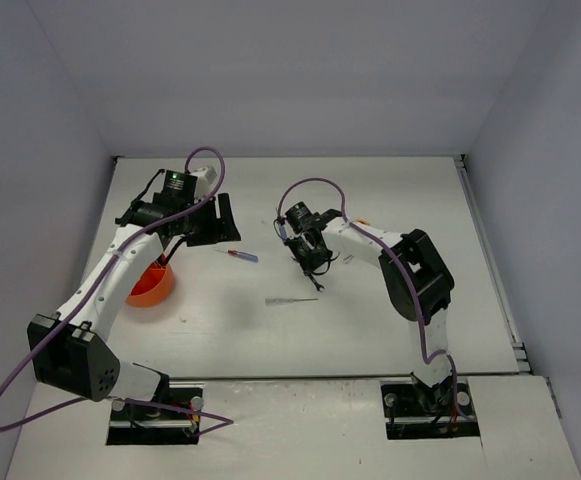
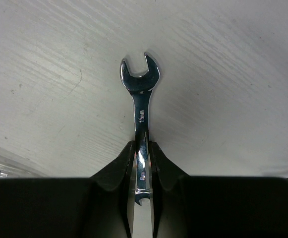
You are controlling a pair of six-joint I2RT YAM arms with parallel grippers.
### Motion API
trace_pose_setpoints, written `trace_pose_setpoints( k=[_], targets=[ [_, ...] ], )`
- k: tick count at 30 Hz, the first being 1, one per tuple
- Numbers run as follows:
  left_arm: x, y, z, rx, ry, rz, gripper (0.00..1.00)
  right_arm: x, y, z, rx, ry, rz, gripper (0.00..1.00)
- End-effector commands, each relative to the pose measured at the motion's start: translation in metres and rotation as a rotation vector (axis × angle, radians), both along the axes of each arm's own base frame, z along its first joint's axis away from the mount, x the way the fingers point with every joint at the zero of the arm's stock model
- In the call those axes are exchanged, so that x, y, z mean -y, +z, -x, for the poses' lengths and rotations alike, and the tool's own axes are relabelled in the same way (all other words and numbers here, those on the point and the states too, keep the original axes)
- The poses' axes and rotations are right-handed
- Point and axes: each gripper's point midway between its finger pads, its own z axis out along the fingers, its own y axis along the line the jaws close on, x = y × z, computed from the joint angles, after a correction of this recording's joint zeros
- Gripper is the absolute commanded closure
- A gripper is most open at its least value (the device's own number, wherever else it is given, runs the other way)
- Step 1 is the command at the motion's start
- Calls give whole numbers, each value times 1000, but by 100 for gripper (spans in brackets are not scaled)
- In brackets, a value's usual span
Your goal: Sort the tools into containers
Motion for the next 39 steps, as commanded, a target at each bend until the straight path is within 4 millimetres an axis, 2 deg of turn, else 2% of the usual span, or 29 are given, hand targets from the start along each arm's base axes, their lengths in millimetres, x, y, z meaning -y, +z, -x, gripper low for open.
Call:
trace_pose_setpoints(
  k=[1,6,17,26,33,39],
  targets=[
    [22,20,-11,54,-44,94,40,6,-6,18,-49,49,60,100],
    [33,30,-15,73,-48,157,40,-11,41,1,67,81,-15,100],
    [42,55,-26,160,6,266,40,-44,119,-10,220,119,-211,100],
    [47,79,-37,253,42,346,40,-62,165,-7,305,151,-347,100],
    [67,80,-37,252,1,381,40,-81,198,-1,353,207,-471,100],
    [75,79,-39,245,-2,397,40,-91,220,2,382,231,-546,100]
  ],
)
